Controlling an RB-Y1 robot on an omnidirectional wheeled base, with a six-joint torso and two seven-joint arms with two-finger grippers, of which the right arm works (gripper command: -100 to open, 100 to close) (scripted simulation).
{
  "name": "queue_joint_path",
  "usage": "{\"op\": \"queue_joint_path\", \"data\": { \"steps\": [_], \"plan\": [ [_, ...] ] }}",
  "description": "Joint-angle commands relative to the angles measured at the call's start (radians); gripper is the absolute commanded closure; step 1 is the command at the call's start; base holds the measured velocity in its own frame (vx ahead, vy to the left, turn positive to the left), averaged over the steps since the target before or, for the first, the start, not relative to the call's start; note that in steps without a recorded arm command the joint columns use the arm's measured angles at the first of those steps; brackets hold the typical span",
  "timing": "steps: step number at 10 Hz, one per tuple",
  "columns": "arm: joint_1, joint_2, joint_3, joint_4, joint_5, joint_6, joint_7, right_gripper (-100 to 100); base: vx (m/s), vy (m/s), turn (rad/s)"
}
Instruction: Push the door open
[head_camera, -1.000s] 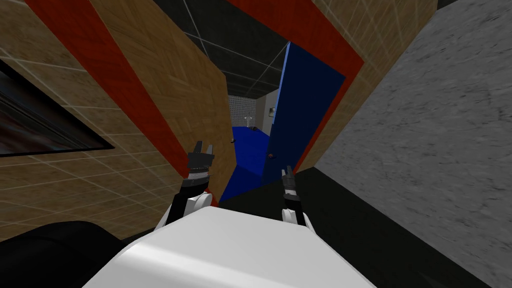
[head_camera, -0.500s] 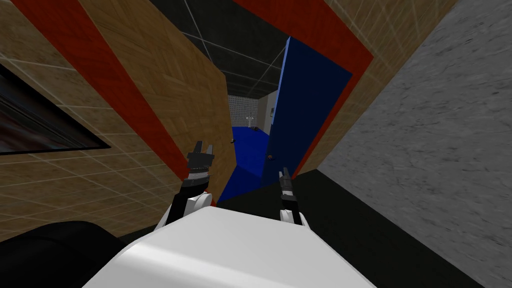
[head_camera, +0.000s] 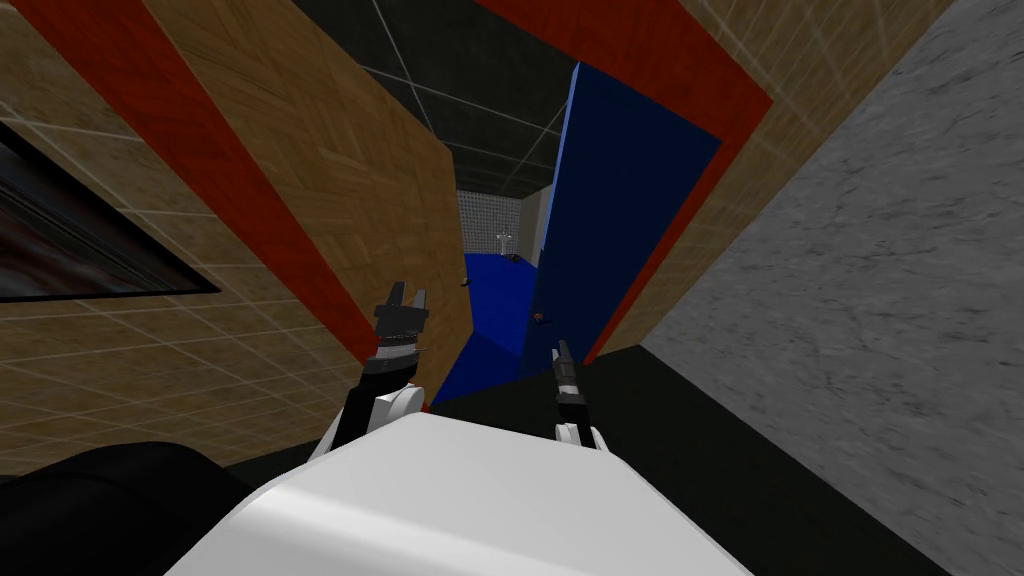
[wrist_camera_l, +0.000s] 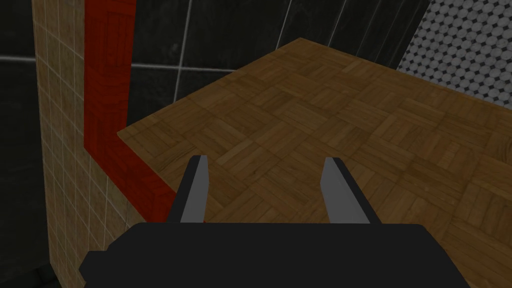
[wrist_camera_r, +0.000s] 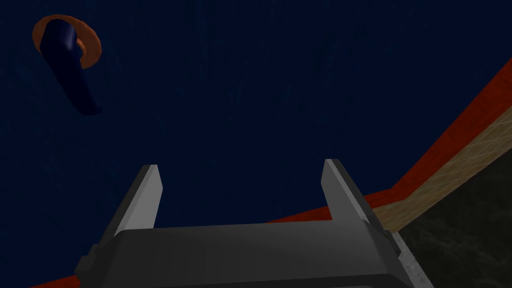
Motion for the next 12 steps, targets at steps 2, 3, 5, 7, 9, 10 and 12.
{"op": "queue_joint_path", "data": {
  "steps": [2,3,5,7,9,10,12],
  "plan": [
    [-0.027,0.002,0.012,0.082,0.006,-0.019,0.004,-100,0.082,-0.11,0.102],
    [-0.027,0.002,0.012,0.088,0.006,-0.019,0.004,-100,0.052,-0.086,0.015],
    [-0.043,0.005,0.022,0.146,0.011,-0.031,0.007,-100,0.05,-0.078,0.071],
    [-0.059,0.009,0.031,0.203,0.016,-0.042,0.009,-100,0.059,-0.121,0.088],
    [-0.073,0.014,0.04,0.256,0.021,-0.053,0.012,-100,0.076,-0.117,0.081],
    [-0.081,0.016,0.044,0.282,0.023,-0.058,0.013,-100,0.059,-0.113,0.079],
    [-0.094,0.022,0.052,0.33,0.027,-0.068,0.015,-100,0.06,-0.125,0.076]
  ]
}}
